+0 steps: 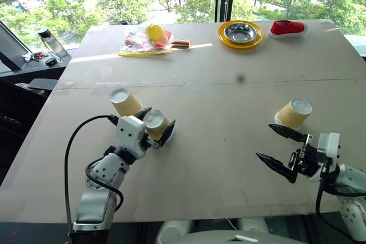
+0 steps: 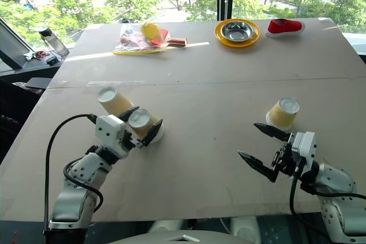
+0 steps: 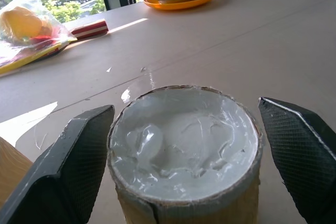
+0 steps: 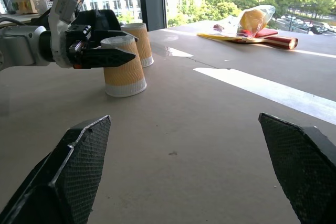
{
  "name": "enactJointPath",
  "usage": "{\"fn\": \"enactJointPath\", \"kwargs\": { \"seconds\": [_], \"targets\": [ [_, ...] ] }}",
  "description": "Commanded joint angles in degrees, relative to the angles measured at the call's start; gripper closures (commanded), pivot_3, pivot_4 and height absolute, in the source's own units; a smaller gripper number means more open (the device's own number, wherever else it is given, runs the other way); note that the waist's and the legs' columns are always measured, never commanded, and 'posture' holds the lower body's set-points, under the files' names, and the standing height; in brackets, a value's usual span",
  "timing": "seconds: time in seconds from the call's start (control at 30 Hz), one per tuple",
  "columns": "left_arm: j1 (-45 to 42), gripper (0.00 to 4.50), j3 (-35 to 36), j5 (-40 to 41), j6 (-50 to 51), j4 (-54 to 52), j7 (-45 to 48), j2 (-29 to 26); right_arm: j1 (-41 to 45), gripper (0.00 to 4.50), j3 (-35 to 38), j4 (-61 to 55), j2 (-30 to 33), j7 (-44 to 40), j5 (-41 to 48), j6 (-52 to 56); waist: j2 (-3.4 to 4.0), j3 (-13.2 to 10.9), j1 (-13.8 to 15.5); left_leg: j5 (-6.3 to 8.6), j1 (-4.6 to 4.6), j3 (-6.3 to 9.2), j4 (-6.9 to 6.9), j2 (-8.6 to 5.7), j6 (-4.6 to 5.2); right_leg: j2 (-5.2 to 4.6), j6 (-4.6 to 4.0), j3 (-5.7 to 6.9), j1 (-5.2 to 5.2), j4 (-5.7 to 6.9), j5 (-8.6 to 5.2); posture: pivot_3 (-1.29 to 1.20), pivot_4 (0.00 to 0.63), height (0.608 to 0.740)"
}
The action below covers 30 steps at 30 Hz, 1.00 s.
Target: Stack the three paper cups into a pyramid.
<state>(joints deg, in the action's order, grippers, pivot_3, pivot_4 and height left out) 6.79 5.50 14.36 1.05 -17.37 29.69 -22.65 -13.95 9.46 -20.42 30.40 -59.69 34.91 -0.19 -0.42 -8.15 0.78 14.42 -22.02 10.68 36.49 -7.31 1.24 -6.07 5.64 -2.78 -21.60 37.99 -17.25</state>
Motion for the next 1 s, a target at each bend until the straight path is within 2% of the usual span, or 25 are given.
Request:
{"fn": "enactJointPath", "kwargs": {
  "seconds": [0.03, 0.17, 0.43, 0.53, 0.63, 0.8, 0.9, 1.0],
  "targets": [
    [-1.8, 0.0, -0.3, -0.3, 0.4, -0.5, -0.6, 0.2, 0.1, 0.03, 1.2, -1.2, -0.3, -0.7, 1.7, -1.0, 0.0, 0.0, 0.0, 0.0, 0.0, 0.0, 0.0, 0.0, 0.0, 0.0, 0.0, 0.0, 0.0, 0.0, 0.0, 0.0, 0.15, 0.732],
    [-3.5, 0.0, -1.2, -0.3, 0.7, 0.4, -0.2, 0.5, 0.0, 0.03, 0.8, -1.8, -0.4, -1.0, 2.5, -0.9, 0.0, 0.0, 0.0, 0.0, 0.0, 0.01, 0.01, 0.0, 0.0, 0.0, 0.0, 0.02, 0.01, 0.01, 0.0, 0.0, 0.15, 0.732],
    [-0.9, 0.0, -0.2, 0.8, 0.2, -0.1, 0.8, 0.3, 0.2, 0.03, -0.1, -2.1, -0.4, -1.7, 2.6, -0.6, 0.0, 0.0, 0.0, 0.0, -0.01, 0.01, 0.01, 0.0, 0.0, 0.0, 0.0, 0.0, 0.0, 0.0, 0.0, 0.0, 0.15, 0.732],
    [-0.4, 0.78, 0.1, 2.9, 1.7, -0.7, 0.8, 0.9, 0.6, 0.0, -0.3, -2.5, -0.3, -1.5, 2.9, -0.2, 0.0, 0.0, 0.1, 0.01, 0.0, 0.01, 0.01, 0.0, 0.01, 0.0, 0.0, 0.01, 0.01, 0.01, 0.0, 0.0, 0.15, 0.732],
    [-0.1, 1.99, 0.0, 3.6, 2.2, -1.2, 0.6, 1.1, 0.8, 0.0, -0.1, -2.5, 0.0, -1.6, 3.2, 0.2, 0.0, 0.0, 0.0, 0.0, 0.0, 0.0, 0.02, 0.0, 0.01, 0.0, 0.0, 0.0, 0.01, 0.01, 0.0, 0.0, 0.15, 0.732],
    [-2.4, 2.05, -0.3, 5.1, 4.4, -2.0, 0.2, 1.4, 0.6, 0.0, 0.6, -2.4, 0.3, -1.5, 3.5, 0.3, 0.0, 0.0, 0.1, 0.0, 0.0, 0.0, 0.01, 0.0, 0.0, 0.0, 0.0, 0.0, 0.0, 0.01, 0.0, 0.0, 0.15, 0.732],
    [-8.2, 2.05, -2.1, 4.4, 6.1, 0.1, 0.0, 2.0, 0.9, 0.0, 1.8, -1.9, -1.3, 1.4, 3.2, -0.4, -0.01, 0.0, 0.3, 0.0, -0.03, 0.06, 0.05, 0.0, 0.01, 0.0, 0.0, 0.1, 0.01, 0.03, 0.0, 0.0, 0.15, 0.732],
    [-18.6, 2.05, -5.4, 3.0, 7.2, 7.5, -0.4, 5.4, 2.9, 0.0, 3.5, -1.0, -4.4, 9.6, 2.5, 1.1, -0.02, 0.0, 0.4, -0.01, -0.04, 0.07, 0.1, -0.01, -0.02, 0.01, 0.0, 0.12, 0.02, 0.06, 0.01, 0.0, 0.15, 0.732]
  ]
}}
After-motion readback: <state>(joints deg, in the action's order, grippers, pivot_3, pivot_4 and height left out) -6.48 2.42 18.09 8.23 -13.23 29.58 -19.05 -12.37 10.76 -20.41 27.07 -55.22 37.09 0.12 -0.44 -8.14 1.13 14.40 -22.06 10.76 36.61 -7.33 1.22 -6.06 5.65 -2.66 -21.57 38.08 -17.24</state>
